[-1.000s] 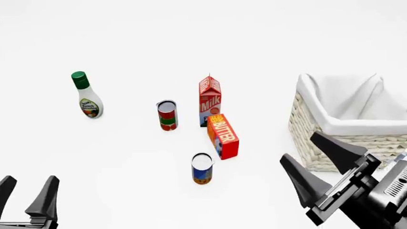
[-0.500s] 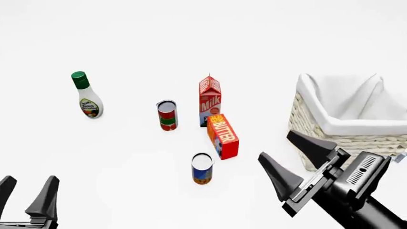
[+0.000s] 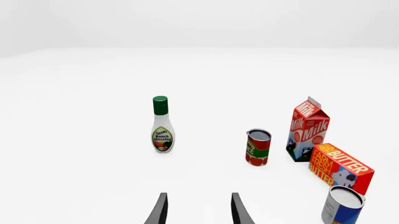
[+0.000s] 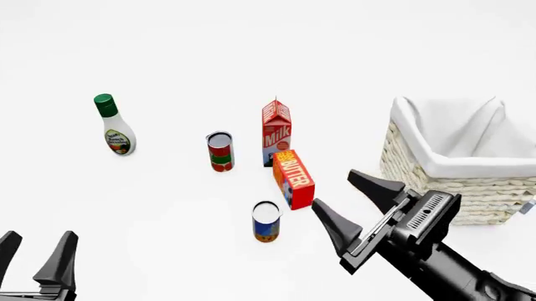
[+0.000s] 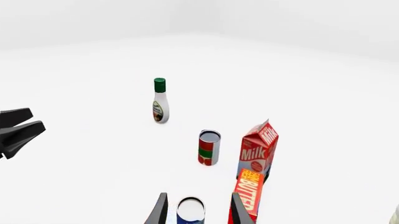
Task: Pick the alphabet soup and place it in the basket.
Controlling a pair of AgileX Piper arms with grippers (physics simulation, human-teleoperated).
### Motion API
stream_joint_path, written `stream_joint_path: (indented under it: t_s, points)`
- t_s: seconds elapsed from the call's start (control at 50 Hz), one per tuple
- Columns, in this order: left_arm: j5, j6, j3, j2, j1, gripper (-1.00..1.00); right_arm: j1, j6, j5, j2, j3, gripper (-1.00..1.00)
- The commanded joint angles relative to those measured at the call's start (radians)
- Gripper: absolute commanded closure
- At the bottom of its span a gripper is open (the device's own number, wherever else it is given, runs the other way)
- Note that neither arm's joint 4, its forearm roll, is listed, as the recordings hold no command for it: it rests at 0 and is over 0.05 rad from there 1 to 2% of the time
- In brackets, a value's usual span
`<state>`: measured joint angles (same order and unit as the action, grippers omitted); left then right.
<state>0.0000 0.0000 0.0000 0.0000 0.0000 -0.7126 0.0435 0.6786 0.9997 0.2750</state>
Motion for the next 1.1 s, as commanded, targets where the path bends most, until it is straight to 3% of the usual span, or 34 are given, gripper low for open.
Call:
stream_joint_path:
  t_s: [0.02, 0.56, 1.1]
  points:
    - [0.0, 0.0, 0.0, 0.0, 0.0, -1.0, -0.012, -0.005, 0.072, 0.124, 0.022, -1.0]
    - [0.0, 0.0, 0.0, 0.0, 0.0, -1.0, -0.032, -0.025, 0.211, 0.396, 0.082, -1.0]
    - [0.0, 0.0, 0.0, 0.0, 0.0, -1.0, -0.031, -0.038, 0.278, 0.587, 0.149, -1.0]
